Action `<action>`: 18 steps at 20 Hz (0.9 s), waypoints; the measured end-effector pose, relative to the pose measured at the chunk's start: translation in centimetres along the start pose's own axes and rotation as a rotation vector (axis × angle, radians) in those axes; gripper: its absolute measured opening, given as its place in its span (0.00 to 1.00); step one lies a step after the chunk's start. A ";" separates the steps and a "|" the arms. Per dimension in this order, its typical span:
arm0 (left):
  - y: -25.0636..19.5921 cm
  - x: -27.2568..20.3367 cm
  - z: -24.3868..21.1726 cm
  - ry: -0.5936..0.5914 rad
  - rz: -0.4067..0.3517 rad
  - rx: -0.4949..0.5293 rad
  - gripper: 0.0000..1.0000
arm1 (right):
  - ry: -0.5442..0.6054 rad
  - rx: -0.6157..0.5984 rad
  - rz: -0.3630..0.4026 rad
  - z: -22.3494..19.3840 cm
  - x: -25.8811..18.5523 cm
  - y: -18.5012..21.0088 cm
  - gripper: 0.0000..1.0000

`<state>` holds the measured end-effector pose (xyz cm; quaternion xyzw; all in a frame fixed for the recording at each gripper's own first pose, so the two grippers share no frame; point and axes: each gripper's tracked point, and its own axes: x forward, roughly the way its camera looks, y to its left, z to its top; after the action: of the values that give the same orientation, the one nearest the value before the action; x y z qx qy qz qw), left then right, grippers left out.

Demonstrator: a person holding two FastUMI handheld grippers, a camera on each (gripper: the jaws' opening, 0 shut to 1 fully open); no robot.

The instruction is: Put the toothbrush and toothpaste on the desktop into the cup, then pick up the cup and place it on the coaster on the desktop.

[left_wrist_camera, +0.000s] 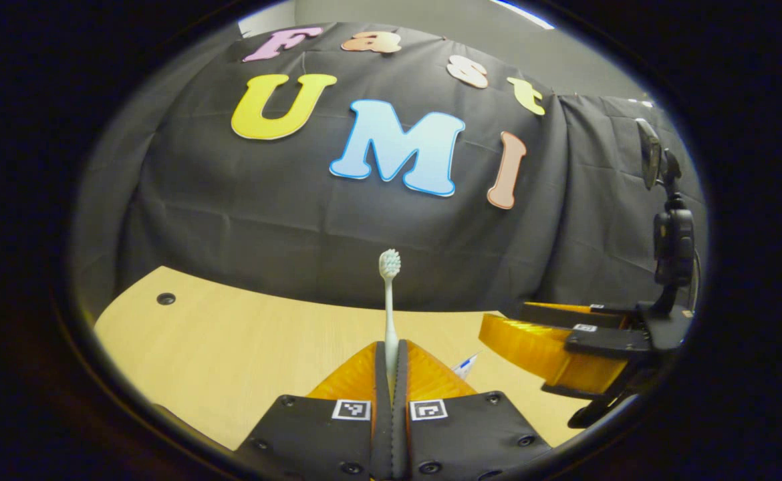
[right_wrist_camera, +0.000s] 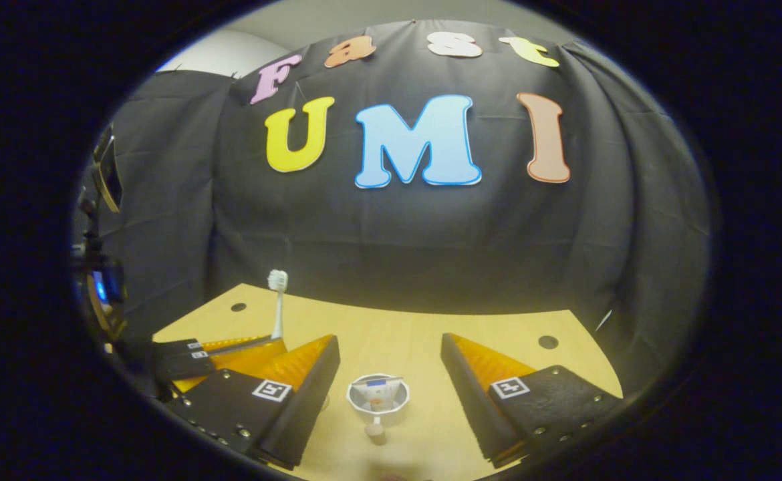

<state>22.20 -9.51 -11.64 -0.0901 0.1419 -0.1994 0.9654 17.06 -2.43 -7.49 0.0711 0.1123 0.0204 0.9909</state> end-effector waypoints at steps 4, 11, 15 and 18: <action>-0.9 1.7 0.9 -0.051 -0.044 -0.008 0.07 | -0.037 0.020 -0.028 1.1 -2.9 -1.2 0.93; -2.0 4.4 1.6 -0.112 -0.092 -0.015 0.07 | 0.027 0.045 -0.095 -1.5 -6.9 -3.5 0.94; -2.6 5.9 1.3 -0.128 -0.127 -0.030 0.07 | 0.070 0.099 -0.120 -3.3 -8.6 -4.4 0.95; -2.8 7.1 0.5 -0.124 -0.130 -0.002 0.07 | 0.093 0.109 -0.139 -4.3 -9.3 -4.7 0.95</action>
<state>27.61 -14.90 -12.27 -0.1121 0.0758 -0.2553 0.9573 7.17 -7.04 -10.30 0.1161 0.1637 -0.0513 0.9783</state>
